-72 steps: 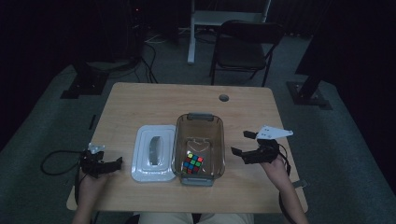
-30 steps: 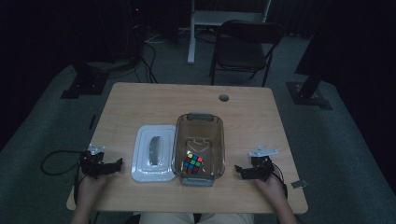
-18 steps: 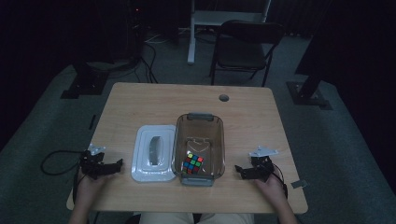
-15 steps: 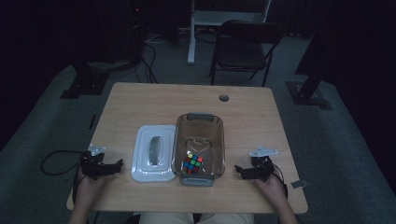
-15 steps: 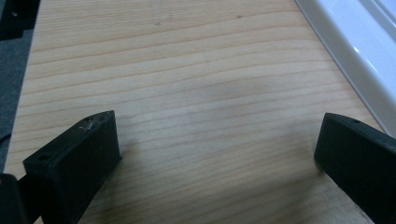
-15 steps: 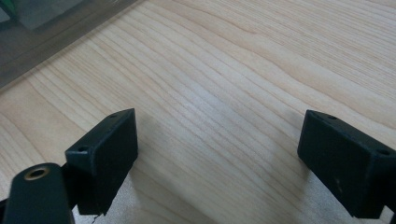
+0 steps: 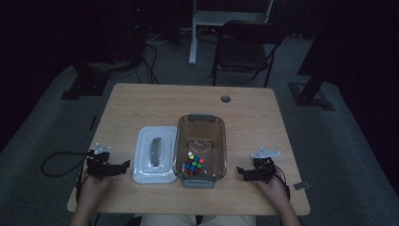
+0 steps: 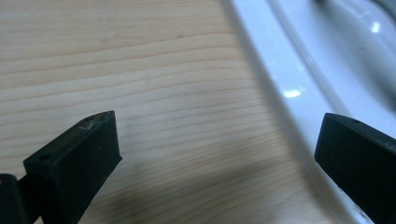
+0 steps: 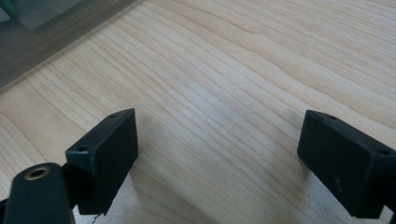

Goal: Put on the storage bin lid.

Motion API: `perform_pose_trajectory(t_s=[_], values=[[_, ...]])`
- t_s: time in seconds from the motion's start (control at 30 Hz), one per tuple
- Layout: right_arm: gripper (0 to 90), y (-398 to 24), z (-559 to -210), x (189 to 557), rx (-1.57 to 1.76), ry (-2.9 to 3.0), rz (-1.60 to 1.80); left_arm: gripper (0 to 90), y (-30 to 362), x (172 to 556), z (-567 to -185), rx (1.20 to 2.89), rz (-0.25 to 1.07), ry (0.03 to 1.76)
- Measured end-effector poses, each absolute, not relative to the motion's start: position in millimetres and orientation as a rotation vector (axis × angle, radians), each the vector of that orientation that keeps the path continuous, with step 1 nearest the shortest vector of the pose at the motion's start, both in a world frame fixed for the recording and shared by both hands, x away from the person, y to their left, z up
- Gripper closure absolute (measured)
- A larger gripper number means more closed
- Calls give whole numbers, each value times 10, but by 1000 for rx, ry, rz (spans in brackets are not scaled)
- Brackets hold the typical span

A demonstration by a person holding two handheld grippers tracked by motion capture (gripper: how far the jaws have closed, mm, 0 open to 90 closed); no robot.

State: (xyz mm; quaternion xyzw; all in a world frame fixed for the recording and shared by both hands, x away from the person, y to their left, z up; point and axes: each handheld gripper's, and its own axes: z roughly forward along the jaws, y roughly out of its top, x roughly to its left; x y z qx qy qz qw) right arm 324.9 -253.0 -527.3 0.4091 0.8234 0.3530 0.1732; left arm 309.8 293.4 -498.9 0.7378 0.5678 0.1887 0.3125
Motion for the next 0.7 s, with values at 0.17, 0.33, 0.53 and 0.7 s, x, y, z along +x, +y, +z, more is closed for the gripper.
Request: perform_pose_trajectory(t_s=[0.17, 0.33, 0.53, 0.7], values=[[117, -2530, -5273, 3249, 1160, 2335, 1001, 8, 2742, 3116, -4947, 1998, 476, 1444], [117, -2530, -5273, 3249, 1160, 2335, 1001, 8, 2566, 3129, -4883, 2020, 426, 1382], [117, -2529, -5273, 3249, 1160, 2335, 1001, 8, 2394, 3169, -4851, 2024, 404, 1332], [117, -2529, -5273, 3249, 1160, 2336, 1000, 8, 2204, 3225, -4885, 2107, 412, 1298]])
